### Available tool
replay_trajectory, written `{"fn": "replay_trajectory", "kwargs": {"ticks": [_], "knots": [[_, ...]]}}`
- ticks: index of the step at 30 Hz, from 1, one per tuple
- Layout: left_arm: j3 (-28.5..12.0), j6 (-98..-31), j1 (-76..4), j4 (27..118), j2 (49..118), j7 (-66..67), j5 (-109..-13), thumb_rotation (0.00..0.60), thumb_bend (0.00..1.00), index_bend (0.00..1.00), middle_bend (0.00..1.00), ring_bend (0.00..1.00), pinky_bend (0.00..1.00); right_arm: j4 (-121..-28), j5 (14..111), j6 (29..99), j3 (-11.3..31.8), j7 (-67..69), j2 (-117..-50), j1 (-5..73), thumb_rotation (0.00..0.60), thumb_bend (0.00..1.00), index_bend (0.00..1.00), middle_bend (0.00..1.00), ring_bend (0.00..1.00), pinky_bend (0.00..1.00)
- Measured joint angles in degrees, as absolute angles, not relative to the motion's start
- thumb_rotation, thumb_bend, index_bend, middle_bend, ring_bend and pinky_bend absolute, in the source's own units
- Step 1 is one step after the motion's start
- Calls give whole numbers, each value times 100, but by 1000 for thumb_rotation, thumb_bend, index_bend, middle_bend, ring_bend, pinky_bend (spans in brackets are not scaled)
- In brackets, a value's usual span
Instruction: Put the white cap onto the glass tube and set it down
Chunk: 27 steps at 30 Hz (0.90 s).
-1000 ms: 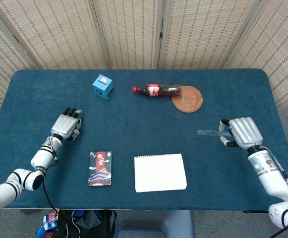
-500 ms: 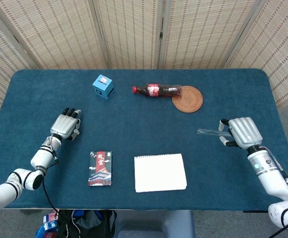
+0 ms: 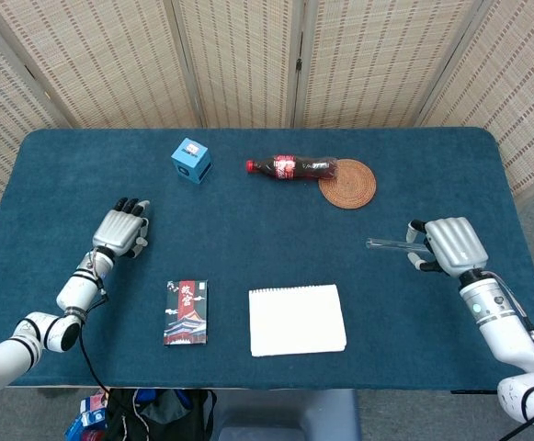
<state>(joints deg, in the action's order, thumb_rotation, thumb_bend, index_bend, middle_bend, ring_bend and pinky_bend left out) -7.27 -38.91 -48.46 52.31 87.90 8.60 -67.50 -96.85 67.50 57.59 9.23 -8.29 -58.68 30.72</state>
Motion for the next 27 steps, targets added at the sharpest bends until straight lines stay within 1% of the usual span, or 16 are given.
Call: {"fn": "replay_trajectory", "kwargs": {"ticks": [4,10,18,27], "knots": [[-799,-4033,-4794,5409,8648,635,-6804,600,381,550,12,0,0,-9683,6820,5798,935,-757,-5928,3068,600,747,754,1000,1000,1000],[-994,-4279,-4658,6195,8152,175,-6823,600,396,560,20,0,0,-9629,6974,5812,987,-533,-6152,3126,600,747,756,1000,1000,1000],[-1352,-4612,-4454,7823,7215,-245,-6700,600,396,566,20,0,0,-9505,7263,5744,1080,-171,-6650,3344,600,747,758,1000,1000,1000],[-1684,-5123,-4388,9452,6472,-17,-6678,600,396,574,20,0,0,-9268,7490,5648,1148,145,-7369,3632,600,747,774,1000,1000,1000]]}}
